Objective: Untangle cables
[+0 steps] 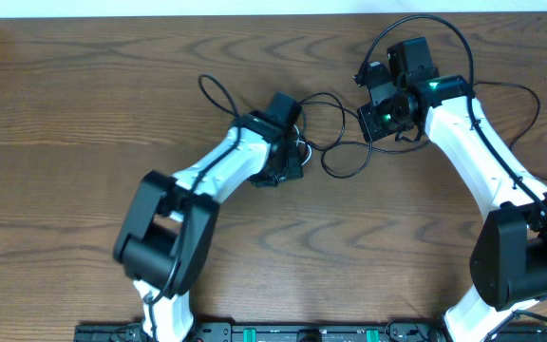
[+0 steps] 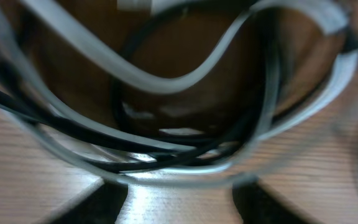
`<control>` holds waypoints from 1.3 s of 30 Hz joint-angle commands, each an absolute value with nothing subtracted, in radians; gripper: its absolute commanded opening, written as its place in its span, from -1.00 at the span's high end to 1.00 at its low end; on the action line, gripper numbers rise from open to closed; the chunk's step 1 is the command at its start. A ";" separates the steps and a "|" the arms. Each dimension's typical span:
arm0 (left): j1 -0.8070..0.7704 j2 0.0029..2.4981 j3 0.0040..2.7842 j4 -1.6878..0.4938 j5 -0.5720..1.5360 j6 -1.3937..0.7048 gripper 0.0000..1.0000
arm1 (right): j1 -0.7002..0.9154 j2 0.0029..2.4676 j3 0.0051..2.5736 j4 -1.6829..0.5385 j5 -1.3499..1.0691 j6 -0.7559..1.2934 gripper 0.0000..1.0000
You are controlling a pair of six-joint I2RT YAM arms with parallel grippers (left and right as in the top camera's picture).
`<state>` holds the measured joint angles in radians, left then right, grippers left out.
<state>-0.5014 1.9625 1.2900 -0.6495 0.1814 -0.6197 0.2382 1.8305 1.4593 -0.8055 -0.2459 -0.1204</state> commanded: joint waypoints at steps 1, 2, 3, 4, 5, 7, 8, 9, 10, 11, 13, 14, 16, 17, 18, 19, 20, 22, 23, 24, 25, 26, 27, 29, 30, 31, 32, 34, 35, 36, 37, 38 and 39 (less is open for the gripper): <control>-0.494 2.021 1.279 -0.683 0.170 -0.585 0.28 | 0.216 1.833 1.463 -0.810 -0.234 -0.113 0.98; -0.487 2.024 1.279 -0.701 0.163 -0.565 0.29 | 0.211 1.833 1.463 -0.812 -0.233 -0.113 0.98; -0.477 2.025 1.280 -0.717 0.153 -0.543 0.29 | 0.205 1.833 1.463 -0.812 -0.230 -0.113 0.99; -0.465 2.025 1.282 -0.738 0.137 -0.524 0.29 | 0.197 1.833 1.463 -0.816 -0.226 -0.113 0.98; -0.453 2.025 1.288 -0.759 0.122 -0.511 0.29 | 0.188 1.833 1.463 -0.820 -0.223 -0.113 0.98; -0.421 2.025 1.298 -0.800 0.090 -0.477 0.29 | 0.168 1.833 1.463 -0.826 -0.222 -0.113 0.98; -0.402 2.025 1.301 -0.817 0.066 -0.456 0.29 | 0.158 1.833 1.463 -0.828 -0.223 -0.113 0.99; -0.385 2.025 1.301 -0.828 0.044 -0.439 0.29 | 0.148 1.833 1.463 -0.831 -0.223 -0.113 0.99; -0.363 2.025 1.301 -0.838 0.010 -0.424 0.29 | 0.137 1.833 1.463 -0.835 -0.223 -0.113 0.99; -0.347 2.025 1.301 -0.846 -0.017 -0.419 0.30 | 0.128 1.833 1.463 -0.839 -0.223 -0.113 0.98; -0.306 2.025 1.301 -0.865 -0.075 -0.419 0.29 | 0.108 1.833 1.463 -0.849 -0.215 -0.113 0.99; -0.283 2.025 1.301 -0.877 -0.104 -0.419 0.29 | 0.099 1.833 1.463 -0.855 -0.207 -0.113 0.99; -0.242 2.025 1.301 -0.899 -0.125 -0.419 0.29 | 0.080 1.833 1.463 -0.866 -0.185 -0.113 0.98; -0.224 2.025 1.301 -0.910 -0.115 -0.419 0.30 | 0.071 1.833 1.463 -0.869 -0.186 -0.114 0.98; -0.200 2.025 1.305 -0.927 -0.075 -0.419 0.29 | 0.063 1.833 1.463 -0.871 -0.187 -0.113 0.99; -0.186 2.025 1.308 -0.934 -0.029 -0.419 0.29 | 0.057 1.833 1.463 -0.871 -0.194 -0.113 0.98; -0.171 2.025 1.308 -0.934 0.044 -0.419 0.27 | 0.054 1.833 1.463 -0.871 -0.200 -0.113 0.98; -0.151 2.025 1.308 -0.921 0.198 -0.419 0.15 | 0.053 1.833 1.463 -0.871 -0.205 -0.113 0.98; -0.146 2.025 1.308 -0.908 0.275 -0.420 0.06 | 0.054 1.833 1.463 -0.870 -0.206 -0.113 0.98; -0.145 2.025 1.308 -0.888 0.367 -0.421 -0.04 | 0.054 1.833 1.463 -0.869 -0.210 -0.113 0.98; -0.146 2.025 1.308 -0.859 0.461 -0.429 -0.23 | 0.054 1.833 1.463 -0.868 -0.218 -0.113 0.98; -0.149 2.025 1.308 -0.833 0.524 -0.447 -0.30 | 0.054 1.833 1.463 -0.867 -0.220 -0.113 0.98; -0.154 2.025 1.308 -0.805 0.576 -0.474 -0.33 | 0.054 1.833 1.463 -0.867 -0.220 -0.113 0.98; -0.165 2.025 1.308 -0.743 0.652 -0.564 -0.33 | 0.054 1.833 1.463 -0.869 -0.220 -0.113 0.98; -0.173 2.025 1.308 -0.719 0.664 -0.603 -0.33 | 0.054 1.833 1.463 -0.870 -0.220 -0.113 0.98; -0.184 2.025 1.308 -0.692 0.666 -0.641 -0.33 | 0.054 1.833 1.463 -0.870 -0.220 -0.113 0.98; -0.193 2.025 1.308 -0.672 0.666 -0.662 -0.33 | 0.054 1.833 1.463 -0.870 -0.220 -0.113 0.98; -0.220 2.025 1.308 -0.630 0.666 -0.692 -0.33 | 0.054 1.833 1.463 -0.870 -0.220 -0.113 0.98; -0.232 2.025 1.308 -0.617 0.666 -0.701 -0.33 | 0.053 1.833 1.463 -0.871 -0.220 -0.113 0.99; -0.246 2.025 1.308 -0.609 0.662 -0.711 -0.34 | 0.053 1.833 1.463 -0.872 -0.220 -0.113 0.98; -0.260 2.025 1.308 -0.603 0.656 -0.717 -0.33 | 0.053 1.833 1.463 -0.873 -0.220 -0.113 0.98; -0.276 2.025 1.308 -0.600 0.640 -0.718 -0.33 | 0.053 1.833 1.463 -0.873 -0.220 -0.113 0.98; -0.289 2.025 1.308 -0.600 0.622 -0.718 -0.33 | 0.053 1.833 1.463 -0.873 -0.220 -0.113 0.99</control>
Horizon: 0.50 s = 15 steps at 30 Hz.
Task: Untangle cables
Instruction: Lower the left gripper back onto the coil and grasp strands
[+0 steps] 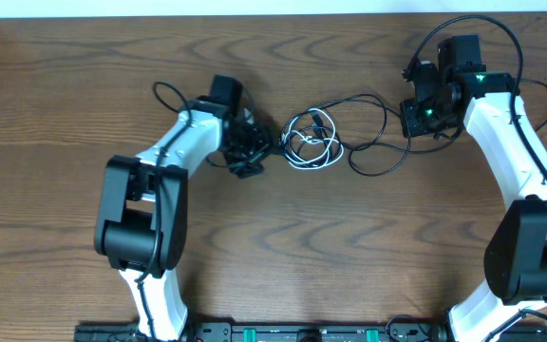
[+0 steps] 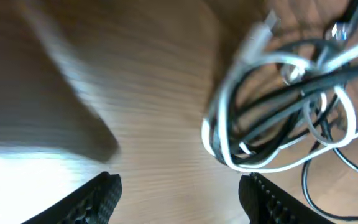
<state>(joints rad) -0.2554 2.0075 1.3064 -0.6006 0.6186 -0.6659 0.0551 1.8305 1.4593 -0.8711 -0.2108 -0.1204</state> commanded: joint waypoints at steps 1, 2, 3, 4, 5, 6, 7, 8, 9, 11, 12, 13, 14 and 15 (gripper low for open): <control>-0.313 2.025 1.308 -0.600 0.586 -0.718 -0.40 | 0.053 1.833 1.463 -0.872 -0.220 -0.113 0.98; -0.328 2.025 1.308 -0.600 0.565 -0.720 -0.46 | 0.053 1.833 1.463 -0.872 -0.220 -0.113 0.98; -0.341 2.025 1.308 -0.600 0.551 -0.721 -0.47 | 0.054 1.833 1.463 -0.872 -0.220 -0.113 0.98; -0.357 2.025 1.308 -0.599 0.530 -0.723 -0.47 | 0.054 1.833 1.463 -0.872 -0.220 -0.113 0.98; -0.368 2.025 1.308 -0.599 0.506 -0.728 -0.47 | 0.054 1.833 1.463 -0.872 -0.220 -0.113 0.98; -0.379 2.025 1.308 -0.599 0.474 -0.741 -0.47 | 0.054 1.833 1.463 -0.872 -0.220 -0.113 0.98; -0.400 2.025 1.308 -0.599 0.405 -0.772 -0.47 | 0.054 1.833 1.463 -0.873 -0.220 -0.113 0.98; -0.406 2.025 1.308 -0.596 0.376 -0.783 -0.47 | 0.054 1.833 1.463 -0.875 -0.220 -0.113 0.98; -0.414 2.025 1.308 -0.588 0.342 -0.788 -0.47 | 0.054 1.833 1.463 -0.876 -0.220 -0.113 0.98; -0.424 2.026 1.307 -0.566 0.293 -0.789 -0.49 | 0.054 1.833 1.463 -0.877 -0.221 -0.113 0.98; -0.428 2.026 1.306 -0.551 0.285 -0.788 -0.48 | 0.054 1.833 1.463 -0.878 -0.231 -0.113 0.98; -0.430 2.026 1.306 -0.536 0.278 -0.788 -0.47 | 0.054 1.833 1.463 -0.878 -0.245 -0.113 0.98; -0.432 2.026 1.306 -0.523 0.269 -0.788 -0.37 | 0.054 1.833 1.463 -0.878 -0.257 -0.113 0.98; -0.433 2.026 1.306 -0.513 0.263 -0.788 -0.10 | 0.054 1.833 1.463 -0.878 -0.266 -0.113 0.98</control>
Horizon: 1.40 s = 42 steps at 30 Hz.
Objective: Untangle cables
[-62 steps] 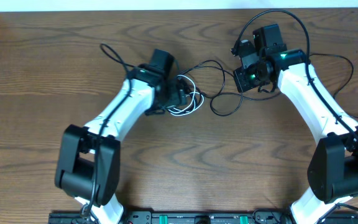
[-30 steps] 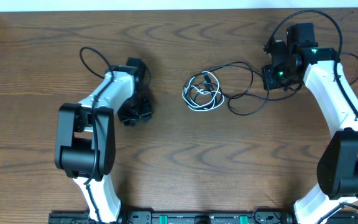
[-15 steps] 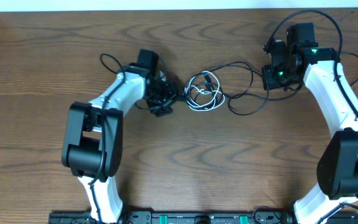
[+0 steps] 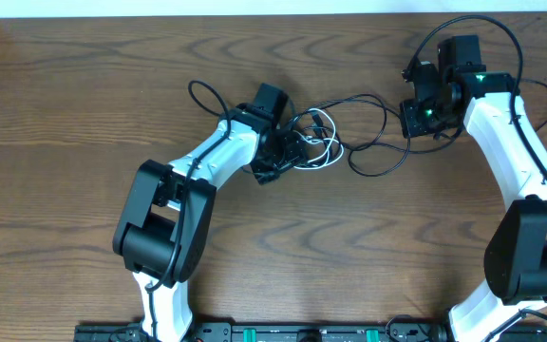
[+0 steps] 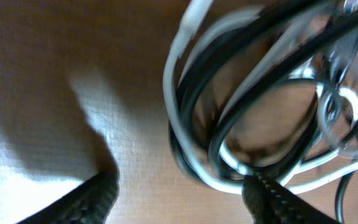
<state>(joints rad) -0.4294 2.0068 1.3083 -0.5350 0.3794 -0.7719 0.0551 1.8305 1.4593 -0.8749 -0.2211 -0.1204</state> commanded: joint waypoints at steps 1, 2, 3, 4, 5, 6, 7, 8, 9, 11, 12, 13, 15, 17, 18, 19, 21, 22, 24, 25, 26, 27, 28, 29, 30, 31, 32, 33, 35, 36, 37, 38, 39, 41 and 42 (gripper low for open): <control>-0.434 2.026 1.306 -0.505 0.251 -0.788 0.11 | 0.054 1.833 1.463 -0.879 -0.273 -0.113 0.98; -0.434 2.026 1.306 -0.497 0.236 -0.787 0.20 | 0.054 1.833 1.463 -0.880 -0.280 -0.113 0.98; -0.434 2.026 1.306 -0.490 0.224 -0.787 0.20 | 0.054 1.833 1.463 -0.881 -0.281 -0.113 0.98; -0.434 2.026 1.306 -0.486 0.208 -0.787 0.20 | 0.054 1.833 1.463 -0.882 -0.281 -0.113 0.98; -0.434 2.026 1.306 -0.485 0.190 -0.787 0.21 | 0.054 1.833 1.463 -0.882 -0.281 -0.113 0.98; -0.434 2.026 1.305 -0.484 0.178 -0.787 0.19 | 0.054 1.833 1.463 -0.883 -0.281 -0.113 0.98; -0.434 2.026 1.304 -0.484 0.167 -0.787 0.18 | 0.054 1.833 1.463 -0.883 -0.281 -0.113 0.98; -0.434 2.026 1.302 -0.484 0.163 -0.787 0.18 | 0.054 1.833 1.463 -0.883 -0.281 -0.113 0.98; -0.434 2.026 1.299 -0.483 0.163 -0.787 0.18 | 0.054 1.833 1.463 -0.883 -0.281 -0.113 0.98; -0.435 2.026 1.292 -0.483 0.163 -0.786 0.19 | 0.054 1.833 1.463 -0.883 -0.281 -0.113 0.98; -0.437 2.026 1.288 -0.480 0.163 -0.780 0.19 | 0.054 1.833 1.463 -0.883 -0.282 -0.113 0.98; -0.438 2.026 1.280 -0.476 0.163 -0.779 0.19 | 0.054 1.833 1.463 -0.883 -0.284 -0.113 0.98; -0.439 2.028 1.272 -0.469 0.162 -0.779 0.24 | 0.054 1.833 1.463 -0.883 -0.297 -0.113 0.98; -0.440 2.035 1.266 -0.461 0.162 -0.779 0.42 | 0.054 1.833 1.463 -0.883 -0.306 -0.113 0.98; -0.440 2.042 1.266 -0.460 0.162 -0.779 0.56 | 0.054 1.833 1.462 -0.884 -0.306 -0.113 0.98; -0.440 2.050 1.266 -0.458 0.158 -0.779 0.76 | 0.054 1.833 1.462 -0.885 -0.304 -0.114 0.98; -0.440 2.063 1.266 -0.459 0.151 -0.758 0.85 | 0.054 1.833 1.460 -0.888 -0.278 -0.114 0.98; -0.440 2.065 1.266 -0.459 0.152 -0.730 0.85 | 0.054 1.834 1.460 -0.891 -0.261 -0.114 0.98; -0.438 2.065 1.266 -0.478 0.152 -0.664 0.85 | 0.054 1.834 1.459 -0.900 -0.211 -0.114 0.98; -0.437 2.064 1.267 -0.495 0.152 -0.638 0.85 | 0.053 1.834 1.459 -0.905 -0.185 -0.113 0.98; -0.434 2.062 1.272 -0.520 0.152 -0.620 0.85 | 0.053 1.834 1.459 -0.910 -0.151 -0.114 0.98; -0.429 2.062 1.281 -0.556 0.152 -0.612 0.85 | 0.053 1.834 1.458 -0.911 -0.131 -0.113 0.98; -0.423 2.062 1.291 -0.593 0.153 -0.607 0.85 | 0.053 1.834 1.458 -0.911 -0.113 -0.113 0.98; -0.415 2.062 1.303 -0.634 0.165 -0.593 0.85 | 0.053 1.834 1.458 -0.910 -0.102 -0.113 0.98; -0.407 2.062 1.315 -0.667 0.187 -0.576 0.85 | 0.053 1.834 1.458 -0.909 -0.097 -0.114 0.98; -0.380 2.062 1.348 -0.752 0.267 -0.540 0.85 | 0.053 1.834 1.458 -0.905 -0.096 -0.122 0.98; -0.368 2.062 1.364 -0.787 0.305 -0.524 0.85 | 0.053 1.834 1.458 -0.901 -0.096 -0.124 0.98; -0.349 2.062 1.386 -0.837 0.355 -0.505 0.85 | 0.053 1.834 1.458 -0.898 -0.096 -0.129 0.97; -0.320 2.062 1.417 -0.909 0.429 -0.478 0.85 | 0.053 1.834 1.458 -0.894 -0.096 -0.128 0.43; -0.295 2.062 1.441 -0.962 0.498 -0.460 0.85 | 0.053 1.834 1.458 -0.894 -0.113 -0.126 -0.25; -0.279 2.062 1.453 -0.990 0.552 -0.450 0.85 | 0.053 1.834 1.458 -0.896 -0.137 -0.122 -0.50; -0.262 2.062 1.464 -1.013 0.618 -0.443 0.85 | 0.053 1.834 1.458 -0.899 -0.162 -0.113 -0.67; -0.247 2.062 1.470 -1.026 0.682 -0.441 0.85 | 0.053 1.834 1.458 -0.904 -0.186 -0.100 -0.79; -0.217 2.062 1.473 -1.032 0.838 -0.442 0.85 | 0.053 1.834 1.458 -0.923 -0.242 -0.083 -0.87; -0.202 2.062 1.473 -1.031 0.921 -0.442 0.85 | 0.053 1.834 1.458 -0.933 -0.265 -0.083 -0.88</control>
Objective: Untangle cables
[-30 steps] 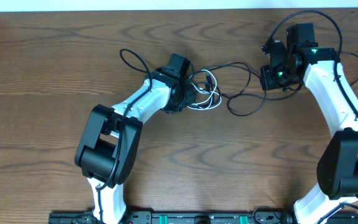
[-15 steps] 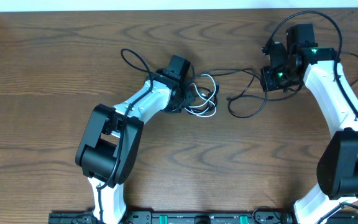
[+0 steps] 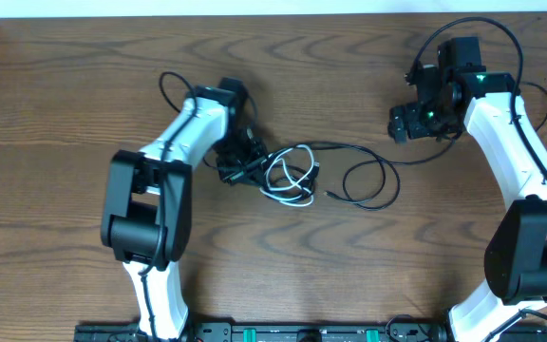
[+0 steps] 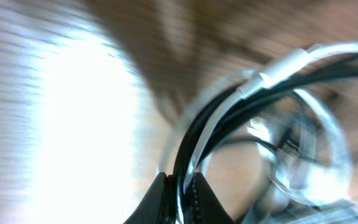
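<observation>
A tangle of white and black cables lies left of the table's middle. My left gripper is at its left edge, shut on a bundle of black and white strands that run between its fingertips. In the blurred left wrist view a white cable arcs over black strands. One black cable leaves the tangle, forms a loose loop and runs right to beneath my right gripper. That gripper's fingers are hidden under the wrist.
The wooden table ends at a pale wall at the back. A black rail with the arm bases lines the front edge. The arms' own black leads arc over the right wrist and behind the left wrist.
My left gripper, open at the tangle then, is now shut on its strands and lower left. The tangle has gone with it. The black cable lies stretched further; the right wrist has turned left.
First my left gripper sat on the tangle at mid-table, the right close by. Then the left was off to the left, open, and the right further right. The left returned to the tangle, open. Now it grips the strands further left.
</observation>
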`<control>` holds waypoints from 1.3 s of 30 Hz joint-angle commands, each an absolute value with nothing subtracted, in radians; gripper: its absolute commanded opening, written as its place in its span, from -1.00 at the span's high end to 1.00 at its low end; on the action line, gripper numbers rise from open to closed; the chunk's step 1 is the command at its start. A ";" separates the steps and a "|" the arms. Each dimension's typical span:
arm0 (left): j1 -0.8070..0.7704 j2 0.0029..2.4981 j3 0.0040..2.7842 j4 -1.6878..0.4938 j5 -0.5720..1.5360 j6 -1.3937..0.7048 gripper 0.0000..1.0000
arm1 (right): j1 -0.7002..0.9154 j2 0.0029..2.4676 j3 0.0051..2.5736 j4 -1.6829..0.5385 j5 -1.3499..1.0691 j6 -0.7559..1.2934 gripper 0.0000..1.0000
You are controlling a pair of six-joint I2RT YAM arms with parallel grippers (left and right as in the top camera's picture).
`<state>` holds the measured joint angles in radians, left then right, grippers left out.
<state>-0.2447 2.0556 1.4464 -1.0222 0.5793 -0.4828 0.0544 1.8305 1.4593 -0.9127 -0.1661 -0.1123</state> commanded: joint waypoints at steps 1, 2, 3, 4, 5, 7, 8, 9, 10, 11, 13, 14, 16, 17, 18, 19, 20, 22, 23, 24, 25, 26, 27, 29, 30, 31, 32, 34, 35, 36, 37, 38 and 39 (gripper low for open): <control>-0.190 2.062 1.473 -1.031 0.980 -0.442 0.85 | 0.053 1.834 1.458 -0.944 -0.294 -0.083 -0.88; -0.178 2.062 1.473 -1.030 1.038 -0.443 0.85 | 0.053 1.834 1.458 -0.952 -0.329 -0.083 -0.88; -0.167 2.062 1.473 -1.031 1.086 -0.449 0.85 | 0.053 1.834 1.458 -0.955 -0.385 -0.083 -0.88; -0.160 2.062 1.473 -1.031 1.126 -0.450 0.85 | 0.053 1.834 1.458 -0.954 -0.449 -0.083 -0.87; -0.155 2.062 1.473 -1.031 1.158 -0.451 0.85 | 0.053 1.834 1.458 -0.951 -0.532 -0.083 -0.86; -0.150 2.062 1.473 -1.031 1.190 -0.492 0.85 | 0.054 1.834 1.458 -0.942 -0.661 -0.083 -0.82; -0.150 2.062 1.473 -1.031 1.194 -0.522 0.85 | 0.054 1.834 1.458 -0.934 -0.716 -0.083 -0.78; -0.151 2.062 1.473 -1.030 1.194 -0.539 0.85 | 0.054 1.834 1.458 -0.923 -0.763 -0.082 -0.73; -0.151 2.062 1.473 -1.023 1.193 -0.540 0.85 | 0.054 1.834 1.458 -0.912 -0.808 -0.082 -0.69; -0.151 2.062 1.473 -1.008 1.193 -0.540 0.85 | 0.056 1.834 1.458 -0.899 -0.857 -0.083 -0.66; -0.151 2.062 1.473 -0.995 1.193 -0.540 0.85 | 0.064 1.834 1.458 -0.878 -0.925 -0.083 -0.59; -0.152 2.062 1.473 -0.983 1.193 -0.540 0.85 | 0.070 1.834 1.458 -0.870 -0.941 -0.083 -0.54; -0.152 2.062 1.473 -0.956 1.193 -0.540 0.85 | 0.087 1.834 1.458 -0.866 -0.945 -0.089 -0.41; -0.152 2.062 1.473 -0.947 1.193 -0.541 0.85 | 0.096 1.834 1.458 -0.867 -0.945 -0.109 -0.36; -0.152 2.062 1.473 -0.934 1.193 -0.543 0.85 | 0.109 1.834 1.458 -0.868 -0.945 -0.137 -0.31; -0.152 2.062 1.473 -0.926 1.193 -0.545 0.85 | 0.120 1.834 1.458 -0.868 -0.945 -0.163 -0.25; -0.152 2.062 1.473 -0.917 1.193 -0.545 0.85 | 0.136 1.834 1.458 -0.872 -0.945 -0.201 -0.22; -0.152 2.062 1.473 -0.900 1.193 -0.545 0.85 | 0.167 1.834 1.458 -0.876 -0.932 -0.283 -0.11; -0.152 2.062 1.473 -0.891 1.193 -0.544 0.85 | 0.191 1.834 1.458 -0.879 -0.886 -0.328 0.02; -0.152 2.062 1.473 -0.887 1.192 -0.544 0.85 | 0.210 1.834 1.458 -0.879 -0.841 -0.342 0.08; -0.152 2.062 1.473 -0.887 1.188 -0.544 0.85 | 0.225 1.834 1.458 -0.879 -0.807 -0.352 0.10; -0.152 2.062 1.473 -0.887 1.182 -0.544 0.85 | 0.241 1.834 1.458 -0.879 -0.774 -0.369 0.10; -0.152 2.062 1.473 -0.888 1.172 -0.543 0.85 | 0.262 1.834 1.458 -0.878 -0.739 -0.403 0.10; -0.152 2.062 1.473 -0.887 1.160 -0.543 0.85 | 0.294 1.834 1.458 -0.879 -0.696 -0.462 0.09; -0.152 2.062 1.473 -0.887 1.159 -0.543 0.85 | 0.314 1.835 1.457 -0.879 -0.659 -0.485 0.05; -0.152 2.062 1.473 -0.887 1.159 -0.543 0.85 | 0.330 1.835 1.457 -0.879 -0.628 -0.496 0.03; -0.152 2.062 1.472 -0.887 1.159 -0.544 0.85 | 0.347 1.835 1.457 -0.879 -0.590 -0.500 -0.02; -0.152 2.062 1.472 -0.888 1.160 -0.544 0.85 | 0.381 1.835 1.457 -0.876 -0.512 -0.500 -0.05; -0.152 2.062 1.473 -0.888 1.160 -0.544 0.85 | 0.396 1.835 1.457 -0.875 -0.480 -0.500 -0.06; -0.152 2.062 1.473 -0.888 1.161 -0.544 0.85 | 0.407 1.835 1.457 -0.872 -0.459 -0.505 -0.07; -0.152 2.062 1.472 -0.888 1.166 -0.544 0.85 | 0.417 1.835 1.456 -0.871 -0.448 -0.516 -0.06; -0.152 2.062 1.472 -0.888 1.172 -0.544 0.85 | 0.423 1.835 1.456 -0.871 -0.446 -0.528 -0.06; -0.152 2.062 1.472 -0.888 1.184 -0.544 0.85 | 0.430 1.835 1.455 -0.871 -0.447 -0.545 -0.06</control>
